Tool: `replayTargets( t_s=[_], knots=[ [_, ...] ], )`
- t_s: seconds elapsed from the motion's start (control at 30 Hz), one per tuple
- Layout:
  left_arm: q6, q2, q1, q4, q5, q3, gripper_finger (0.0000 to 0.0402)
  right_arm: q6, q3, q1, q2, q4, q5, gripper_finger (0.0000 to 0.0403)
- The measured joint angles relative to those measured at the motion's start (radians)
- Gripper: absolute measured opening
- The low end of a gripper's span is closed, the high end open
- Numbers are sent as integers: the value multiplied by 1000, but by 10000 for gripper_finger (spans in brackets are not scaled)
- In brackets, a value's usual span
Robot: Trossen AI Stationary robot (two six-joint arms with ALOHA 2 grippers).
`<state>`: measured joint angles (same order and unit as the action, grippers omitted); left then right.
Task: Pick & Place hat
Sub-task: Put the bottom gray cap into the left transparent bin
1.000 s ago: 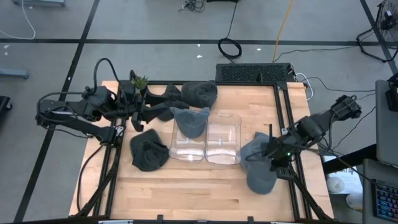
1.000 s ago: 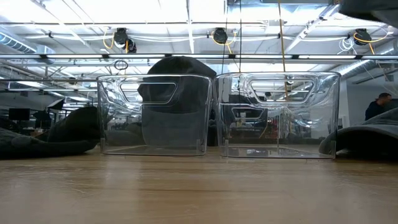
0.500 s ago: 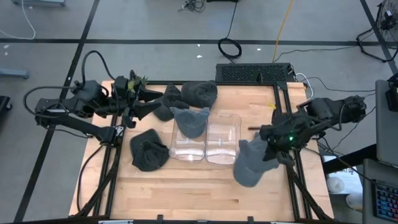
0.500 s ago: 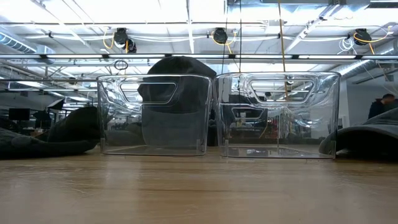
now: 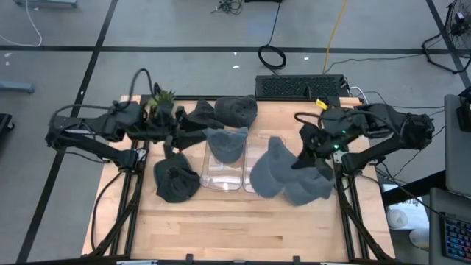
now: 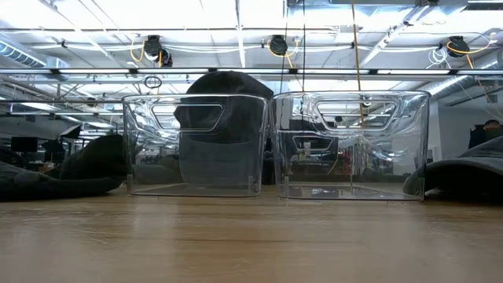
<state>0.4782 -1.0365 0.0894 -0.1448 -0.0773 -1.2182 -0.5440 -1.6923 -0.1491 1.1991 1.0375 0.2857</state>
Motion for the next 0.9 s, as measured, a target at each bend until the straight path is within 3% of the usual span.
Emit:
replayTargets(
  t_s=[0.27,0.57,0.9],
  knots=[
    [-63,-64,0,-8,-1,-31,239,27,-34,76,102,-14,102,0],
    [-189,-219,-14,-462,-6,-397,239,119,-197,118,257,10,190,0],
    [-260,-326,-31,-609,26,-611,239,214,-466,131,427,132,229,0]
  ],
)
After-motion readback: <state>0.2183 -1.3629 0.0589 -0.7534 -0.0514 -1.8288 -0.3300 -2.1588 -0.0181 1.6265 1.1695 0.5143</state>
